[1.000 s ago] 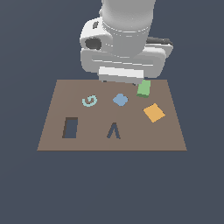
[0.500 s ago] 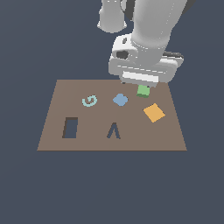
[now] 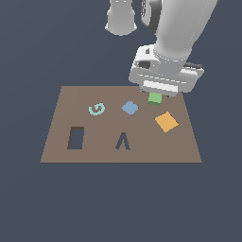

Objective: Insert a designated object into the corresponding slot on a board.

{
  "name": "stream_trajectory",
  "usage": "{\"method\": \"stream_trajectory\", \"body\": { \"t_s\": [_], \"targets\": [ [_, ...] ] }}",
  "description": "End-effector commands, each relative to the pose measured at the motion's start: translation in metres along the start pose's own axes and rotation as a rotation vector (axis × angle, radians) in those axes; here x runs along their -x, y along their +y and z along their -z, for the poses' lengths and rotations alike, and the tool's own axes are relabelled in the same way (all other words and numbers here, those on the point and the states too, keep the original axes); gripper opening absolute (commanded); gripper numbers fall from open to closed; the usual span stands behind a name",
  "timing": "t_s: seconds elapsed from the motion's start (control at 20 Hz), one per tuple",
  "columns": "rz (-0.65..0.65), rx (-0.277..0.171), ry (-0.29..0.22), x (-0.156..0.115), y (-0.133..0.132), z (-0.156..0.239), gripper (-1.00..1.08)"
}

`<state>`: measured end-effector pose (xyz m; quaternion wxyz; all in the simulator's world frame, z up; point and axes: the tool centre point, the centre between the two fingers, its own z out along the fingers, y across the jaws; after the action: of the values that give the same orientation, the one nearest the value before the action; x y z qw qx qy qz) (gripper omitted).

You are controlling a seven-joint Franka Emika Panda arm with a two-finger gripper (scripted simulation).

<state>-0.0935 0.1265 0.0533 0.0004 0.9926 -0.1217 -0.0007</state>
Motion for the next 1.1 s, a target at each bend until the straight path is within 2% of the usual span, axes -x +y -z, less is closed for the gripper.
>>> {"method": "stream_trajectory", "body": {
  "t_s": [0.0,0.75,0.8,1.05],
  "targets": [
    [-0.006,-0.001,0.001,0.001,-0.003,-0.003,1.0],
    [-0.007,-0.001,0.001,0.002,-0.004,-0.023,1.0],
    [-0.007,-0.001,0.001,0.002,-0.004,-0.023,-1.0],
    [-0.007,-0.001,0.001,0.002,-0.004,-0.023,-1.0]
  ]
}}
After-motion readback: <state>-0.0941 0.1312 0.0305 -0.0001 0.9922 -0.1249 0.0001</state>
